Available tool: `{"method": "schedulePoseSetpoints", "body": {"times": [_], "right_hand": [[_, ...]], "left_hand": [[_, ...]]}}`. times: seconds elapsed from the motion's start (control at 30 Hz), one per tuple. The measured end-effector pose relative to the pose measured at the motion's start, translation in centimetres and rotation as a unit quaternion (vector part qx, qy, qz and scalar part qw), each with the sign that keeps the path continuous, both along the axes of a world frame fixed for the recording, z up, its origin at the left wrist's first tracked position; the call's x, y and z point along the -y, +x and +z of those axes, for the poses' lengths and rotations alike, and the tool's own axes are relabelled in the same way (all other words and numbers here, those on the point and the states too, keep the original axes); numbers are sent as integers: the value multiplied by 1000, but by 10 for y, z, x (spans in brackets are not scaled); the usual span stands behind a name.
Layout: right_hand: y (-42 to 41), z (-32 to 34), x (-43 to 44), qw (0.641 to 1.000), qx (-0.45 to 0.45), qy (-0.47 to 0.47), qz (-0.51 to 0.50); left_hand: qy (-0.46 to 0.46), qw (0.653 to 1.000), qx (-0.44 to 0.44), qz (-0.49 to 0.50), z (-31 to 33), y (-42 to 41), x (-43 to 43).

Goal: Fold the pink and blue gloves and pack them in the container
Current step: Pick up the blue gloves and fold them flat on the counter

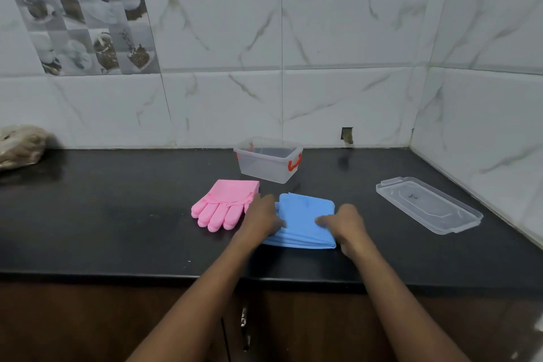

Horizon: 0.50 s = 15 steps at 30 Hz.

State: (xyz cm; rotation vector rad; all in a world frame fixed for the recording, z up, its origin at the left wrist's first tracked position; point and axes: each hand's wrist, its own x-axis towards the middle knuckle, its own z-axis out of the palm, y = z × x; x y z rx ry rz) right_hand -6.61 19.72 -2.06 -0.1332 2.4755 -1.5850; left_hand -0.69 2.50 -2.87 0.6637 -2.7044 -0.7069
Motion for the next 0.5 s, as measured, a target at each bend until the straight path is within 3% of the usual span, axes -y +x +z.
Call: {"method": "schedulePoseSetpoints", "body": {"times": [0.1, 0.23, 0.37, 0.5], "right_hand": [[-5, 9, 6, 969, 147, -199, 20], [-9, 7, 10, 935, 211, -281, 43], [-5, 0, 14, 969, 119, -202, 79], [-11, 27, 3, 982, -37, -100, 157]], "left_hand": [[34, 999, -6, 10, -2, 6, 3], [69, 997, -29, 18, -5, 12, 7], [61, 998, -17, 7, -2, 12, 8], [9, 989, -145, -22, 28, 11, 11]]}}
